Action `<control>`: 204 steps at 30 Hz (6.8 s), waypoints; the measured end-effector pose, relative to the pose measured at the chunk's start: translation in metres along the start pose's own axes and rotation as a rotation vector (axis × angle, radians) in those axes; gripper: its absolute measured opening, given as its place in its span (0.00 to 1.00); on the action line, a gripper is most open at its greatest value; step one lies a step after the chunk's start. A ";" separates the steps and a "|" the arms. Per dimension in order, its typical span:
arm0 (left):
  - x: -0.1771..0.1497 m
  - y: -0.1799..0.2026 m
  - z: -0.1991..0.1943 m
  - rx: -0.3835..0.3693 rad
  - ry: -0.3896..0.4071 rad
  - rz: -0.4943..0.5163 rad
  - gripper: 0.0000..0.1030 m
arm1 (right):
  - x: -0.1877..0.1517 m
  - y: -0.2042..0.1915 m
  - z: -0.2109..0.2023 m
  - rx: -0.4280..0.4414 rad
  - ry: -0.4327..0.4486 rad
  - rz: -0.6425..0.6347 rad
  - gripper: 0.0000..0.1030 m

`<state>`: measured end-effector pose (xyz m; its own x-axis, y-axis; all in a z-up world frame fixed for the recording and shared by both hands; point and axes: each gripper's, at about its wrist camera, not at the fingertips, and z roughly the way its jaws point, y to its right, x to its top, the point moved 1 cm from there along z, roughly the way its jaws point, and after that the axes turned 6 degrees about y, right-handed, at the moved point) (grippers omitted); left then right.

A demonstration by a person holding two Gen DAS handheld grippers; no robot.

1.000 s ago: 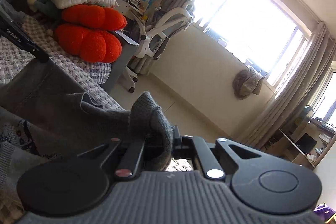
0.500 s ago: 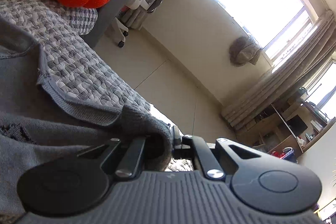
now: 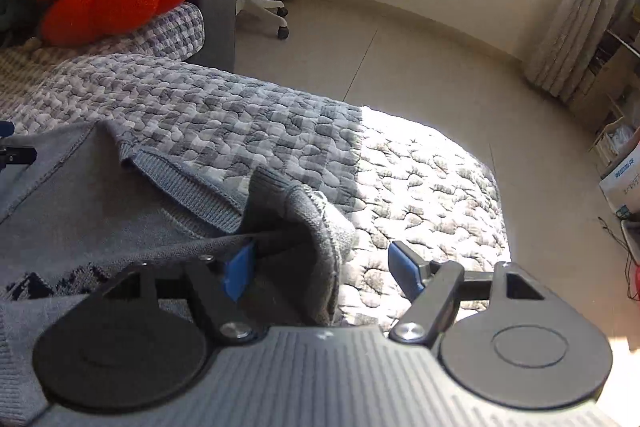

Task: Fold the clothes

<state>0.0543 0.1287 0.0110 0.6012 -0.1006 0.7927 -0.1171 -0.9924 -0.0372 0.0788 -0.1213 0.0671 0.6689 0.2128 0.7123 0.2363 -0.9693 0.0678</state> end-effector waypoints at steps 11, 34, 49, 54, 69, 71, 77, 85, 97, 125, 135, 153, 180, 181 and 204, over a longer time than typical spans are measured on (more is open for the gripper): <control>0.025 -0.020 -0.041 -0.069 0.184 -0.177 0.03 | 0.006 -0.020 -0.018 -0.017 0.063 -0.132 0.12; 0.079 -0.070 -0.005 0.150 0.223 -0.305 0.13 | 0.047 0.000 0.026 -0.584 0.246 -0.304 0.46; 0.004 -0.007 -0.095 -0.144 0.011 -0.369 0.50 | -0.003 -0.009 -0.026 0.032 -0.001 -0.025 0.67; -0.035 0.023 -0.121 -0.277 -0.050 -0.392 0.61 | -0.021 -0.034 -0.064 0.251 0.028 0.026 0.67; -0.038 0.034 -0.130 -0.344 0.077 -0.319 0.05 | -0.012 -0.090 -0.076 0.286 0.092 -0.095 0.10; -0.030 0.009 -0.137 -0.325 0.125 -0.364 0.05 | -0.005 -0.061 -0.093 0.265 0.134 -0.018 0.09; -0.030 -0.033 -0.109 -0.249 0.029 -0.424 0.08 | -0.013 0.021 -0.103 0.127 0.123 0.181 0.09; -0.030 -0.033 -0.112 -0.179 0.048 -0.383 0.39 | -0.029 0.028 -0.089 0.166 0.083 0.197 0.42; -0.033 -0.016 -0.111 -0.176 0.036 -0.273 0.40 | -0.063 -0.062 -0.062 0.375 -0.128 -0.208 0.53; -0.039 0.017 -0.130 -0.255 0.049 -0.151 0.51 | -0.009 0.036 -0.150 0.279 0.270 0.301 0.07; -0.091 0.081 -0.205 -0.235 0.157 0.055 0.76 | -0.006 0.029 -0.146 0.220 0.258 0.313 0.07; -0.081 0.057 -0.187 -0.350 0.069 -0.013 0.04 | -0.033 0.043 -0.158 0.231 0.281 0.283 0.07; 0.078 -0.038 -0.101 -0.106 0.019 -0.048 0.57 | -0.030 0.067 -0.104 0.125 0.154 0.289 0.61; 0.080 -0.039 -0.082 -0.082 0.006 -0.043 0.64 | -0.021 0.071 -0.089 0.121 0.136 0.291 0.61; 0.124 -0.097 -0.023 0.092 0.145 -0.153 0.03 | 0.068 0.044 -0.020 -0.079 0.247 -0.010 0.11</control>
<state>0.1221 0.2141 0.1273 0.4860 0.0564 0.8722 0.0438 -0.9982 0.0402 0.1206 -0.1519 0.1324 0.4725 0.1950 0.8595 0.1797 -0.9760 0.1226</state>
